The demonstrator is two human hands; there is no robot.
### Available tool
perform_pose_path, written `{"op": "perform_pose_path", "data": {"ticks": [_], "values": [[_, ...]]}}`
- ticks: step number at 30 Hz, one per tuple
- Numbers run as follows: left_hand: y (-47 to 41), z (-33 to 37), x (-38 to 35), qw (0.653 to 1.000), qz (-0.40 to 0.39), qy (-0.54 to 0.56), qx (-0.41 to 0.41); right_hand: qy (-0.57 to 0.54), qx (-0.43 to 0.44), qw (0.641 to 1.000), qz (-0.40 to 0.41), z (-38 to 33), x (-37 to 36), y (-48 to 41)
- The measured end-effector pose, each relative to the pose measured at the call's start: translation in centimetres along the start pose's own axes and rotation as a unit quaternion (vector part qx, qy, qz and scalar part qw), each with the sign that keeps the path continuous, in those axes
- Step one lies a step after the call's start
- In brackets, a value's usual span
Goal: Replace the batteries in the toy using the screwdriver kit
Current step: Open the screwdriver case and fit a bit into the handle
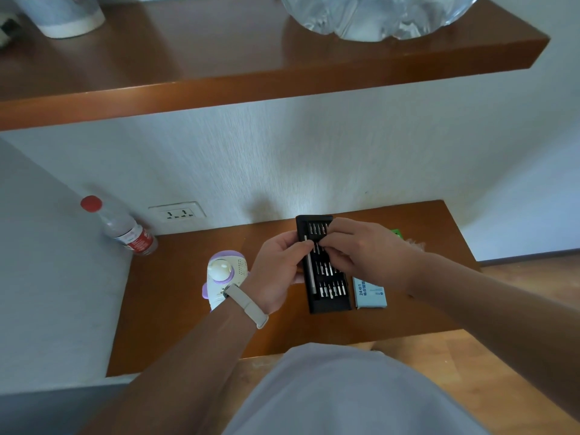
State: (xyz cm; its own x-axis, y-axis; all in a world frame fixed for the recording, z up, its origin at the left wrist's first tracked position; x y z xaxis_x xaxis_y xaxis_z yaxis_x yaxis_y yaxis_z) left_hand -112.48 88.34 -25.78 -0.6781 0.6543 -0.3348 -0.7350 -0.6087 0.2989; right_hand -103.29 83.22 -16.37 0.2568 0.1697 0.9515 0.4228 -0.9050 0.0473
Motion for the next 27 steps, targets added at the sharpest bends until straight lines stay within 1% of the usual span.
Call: {"op": "perform_pose_path", "data": {"ticks": [4, 10, 18, 24, 27], "values": [[-0.1, -0.2, 0.1, 1.0, -0.003, -0.001, 0.005, -0.035, -0.02, 0.999, -0.007, 1.1, 0.1, -0.4], [-0.4, -0.6, -0.1, 1.0, -0.001, 0.001, 0.019, -0.055, -0.042, 0.997, -0.044, 2.6, -0.7, -0.9], [-0.8, -0.9, -0.7, 0.999, 0.001, 0.024, 0.03, -0.033, -0.008, 0.999, -0.023, 2.3, -0.6, -0.5], [-0.8, -1.2, -0.7, 0.999, 0.002, 0.013, 0.039, -0.095, -0.021, 0.991, -0.095, 4.2, -1.7, -1.0], [-0.9, -1.4, -1.0, 0.999, 0.002, 0.01, 0.045, -0.11, -0.024, 0.987, -0.115, 4.6, -1.9, -1.0]]}}
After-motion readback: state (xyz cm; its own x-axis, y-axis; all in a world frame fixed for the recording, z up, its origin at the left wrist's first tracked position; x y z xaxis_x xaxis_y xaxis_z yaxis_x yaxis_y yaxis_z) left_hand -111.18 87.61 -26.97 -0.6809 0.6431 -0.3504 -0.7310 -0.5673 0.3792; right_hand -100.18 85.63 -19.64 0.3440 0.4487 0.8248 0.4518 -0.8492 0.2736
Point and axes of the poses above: each hand's wrist, its own y-axis away from the middle knuckle, its own x-axis out of the back of the hand, z = x × y, the point moved 9 cm from there along -y, towards the middle knuckle, and after that the axes turned 11 degrees about -z, right-handed, at the moved point
